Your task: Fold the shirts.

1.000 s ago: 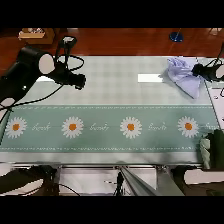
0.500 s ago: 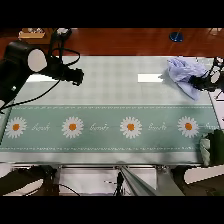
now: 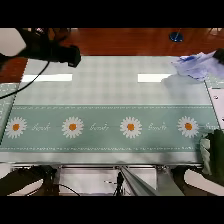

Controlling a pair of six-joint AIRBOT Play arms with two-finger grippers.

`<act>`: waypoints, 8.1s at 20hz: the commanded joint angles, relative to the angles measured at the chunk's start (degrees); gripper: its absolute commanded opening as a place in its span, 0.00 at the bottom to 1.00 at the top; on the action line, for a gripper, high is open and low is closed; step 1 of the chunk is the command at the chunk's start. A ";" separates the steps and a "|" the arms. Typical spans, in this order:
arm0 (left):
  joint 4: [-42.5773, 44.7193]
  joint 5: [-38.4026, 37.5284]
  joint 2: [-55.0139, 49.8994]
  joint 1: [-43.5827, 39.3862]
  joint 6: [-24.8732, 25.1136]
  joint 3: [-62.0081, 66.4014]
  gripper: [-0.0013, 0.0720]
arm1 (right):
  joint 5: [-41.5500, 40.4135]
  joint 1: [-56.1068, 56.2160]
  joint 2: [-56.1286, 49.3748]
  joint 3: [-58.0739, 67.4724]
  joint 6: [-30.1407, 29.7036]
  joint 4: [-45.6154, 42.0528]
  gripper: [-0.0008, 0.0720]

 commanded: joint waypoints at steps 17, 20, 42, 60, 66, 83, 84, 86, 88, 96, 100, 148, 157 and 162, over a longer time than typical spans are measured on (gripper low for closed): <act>-2.93 -22.58 23.65 -8.55 -4.28 16.13 0.85 | 20.83 0.00 37.73 0.04 -14.03 35.41 0.05; -4.33 -23.19 23.65 -8.55 -4.28 16.02 0.85 | 25.92 0.70 32.81 0.04 -14.71 38.53 0.05; 2.47 -30.23 23.39 -8.46 -0.50 11.63 0.85 | 16.48 50.40 2.45 0.04 -10.62 30.36 0.67; -6.34 -8.35 23.34 5.66 -5.62 -50.45 1.00 | 44.61 2.84 11.32 -16.15 -20.81 17.22 0.69; -26.38 -3.93 19.04 27.28 1.16 -50.99 1.00 | 41.24 2.84 11.28 -20.02 -21.94 18.34 0.69; -29.16 -3.72 -0.13 26.53 5.35 -50.86 0.05 | 40.72 2.80 10.93 -20.02 -22.56 17.94 0.69; -29.14 -5.01 0.11 26.53 6.69 -50.75 0.05 | 40.92 2.80 10.36 -20.02 -22.56 18.05 0.69; -29.14 -6.67 1.36 26.53 8.57 -50.23 0.05 | 42.12 2.80 7.74 -20.09 -23.58 20.04 0.74; -29.14 -6.95 3.54 26.53 10.01 -49.96 0.05 | 42.86 2.80 4.57 -21.24 -26.10 25.81 0.83; -29.16 -7.52 6.21 26.53 10.01 -49.96 0.05 | 38.99 4.92 -4.55 -30.88 -34.88 42.75 0.83; -29.22 -7.58 6.25 26.53 9.97 -49.96 0.05 | 35.67 11.43 -4.68 -33.00 -37.97 43.34 0.83; -42.25 -32.22 39.23 42.23 5.07 2.80 0.05 | 47.45 0.96 29.81 31.82 -16.83 22.34 0.05; -42.62 -38.25 40.17 41.51 8.92 -22.77 0.05 | 72.52 12.33 7.61 30.53 -16.44 12.55 0.05; -42.56 -22.38 39.98 41.51 15.17 -45.90 0.05 | 63.71 23.26 -11.69 30.51 -17.44 5.79 0.05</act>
